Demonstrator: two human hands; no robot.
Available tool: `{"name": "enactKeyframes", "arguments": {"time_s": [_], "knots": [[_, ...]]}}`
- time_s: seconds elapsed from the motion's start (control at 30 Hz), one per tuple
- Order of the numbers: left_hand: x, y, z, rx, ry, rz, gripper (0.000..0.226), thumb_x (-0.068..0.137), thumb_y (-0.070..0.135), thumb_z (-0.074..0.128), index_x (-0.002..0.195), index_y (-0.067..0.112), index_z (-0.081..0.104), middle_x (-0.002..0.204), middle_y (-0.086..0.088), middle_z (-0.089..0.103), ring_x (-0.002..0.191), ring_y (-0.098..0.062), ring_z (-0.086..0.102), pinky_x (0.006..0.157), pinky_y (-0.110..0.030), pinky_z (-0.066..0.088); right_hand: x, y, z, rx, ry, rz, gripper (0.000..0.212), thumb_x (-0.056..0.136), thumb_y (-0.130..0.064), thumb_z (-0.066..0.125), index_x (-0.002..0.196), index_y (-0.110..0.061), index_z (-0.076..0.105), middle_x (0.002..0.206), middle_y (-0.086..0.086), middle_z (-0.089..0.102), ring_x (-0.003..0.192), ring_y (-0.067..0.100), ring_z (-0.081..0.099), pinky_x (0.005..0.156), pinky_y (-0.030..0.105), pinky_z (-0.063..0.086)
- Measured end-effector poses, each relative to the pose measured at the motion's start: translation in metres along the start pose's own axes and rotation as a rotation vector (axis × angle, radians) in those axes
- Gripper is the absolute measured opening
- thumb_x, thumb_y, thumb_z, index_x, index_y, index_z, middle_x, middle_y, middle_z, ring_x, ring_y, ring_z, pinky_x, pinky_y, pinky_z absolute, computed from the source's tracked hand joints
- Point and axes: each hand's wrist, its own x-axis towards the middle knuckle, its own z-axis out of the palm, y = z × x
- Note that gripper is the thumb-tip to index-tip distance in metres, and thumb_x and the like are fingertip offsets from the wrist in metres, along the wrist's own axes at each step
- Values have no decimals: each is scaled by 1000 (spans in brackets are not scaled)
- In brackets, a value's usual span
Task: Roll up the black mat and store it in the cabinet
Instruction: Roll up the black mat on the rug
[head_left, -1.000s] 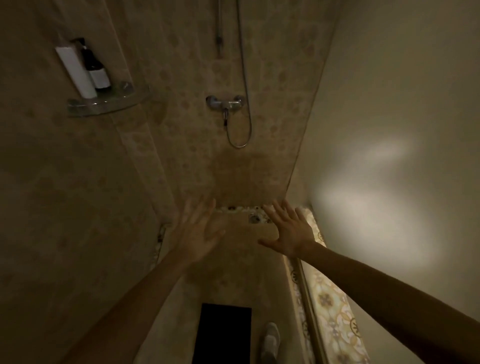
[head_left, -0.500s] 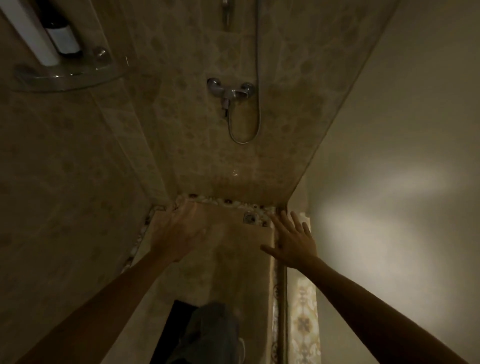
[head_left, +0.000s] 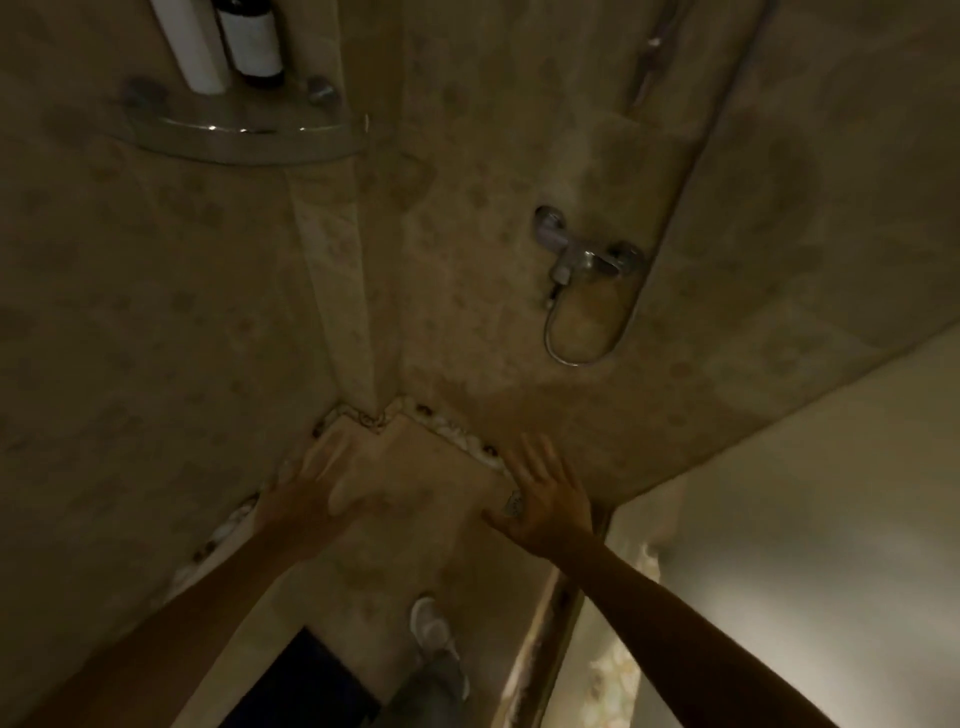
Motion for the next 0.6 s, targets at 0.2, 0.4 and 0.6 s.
{"name": "enactKeyframes", "arguments": {"time_s": [0.2,0.4,0.6], "knots": [[30,-14,13,-76,23,-209,97,73,92,2,153,40,-10,166,8,0,153,-27,-3,120,-54,11,108,-23,-25,-24,-107,-232,94,82,-84,39,156,-44,-2,169,-5,8,154,26,-4,124,47,2],[-4,-46,9,-82,41,-438,87,81,85,17,156,43,4,166,11,6,152,-24,-6,118,-55,10,177,-97,-25,-86,-149,-542,95,82,-82,40,157,-42,-3,168,-11,-3,154,18,-6,124,48,10],[-75,-69,19,-248,118,-737,91,79,86,14,157,39,9,165,9,1,153,-29,0,118,-58,13,203,-195,3,-212,-247,-863,95,82,-82,43,158,-39,5,169,-7,1,154,20,-4,124,46,4]]}}
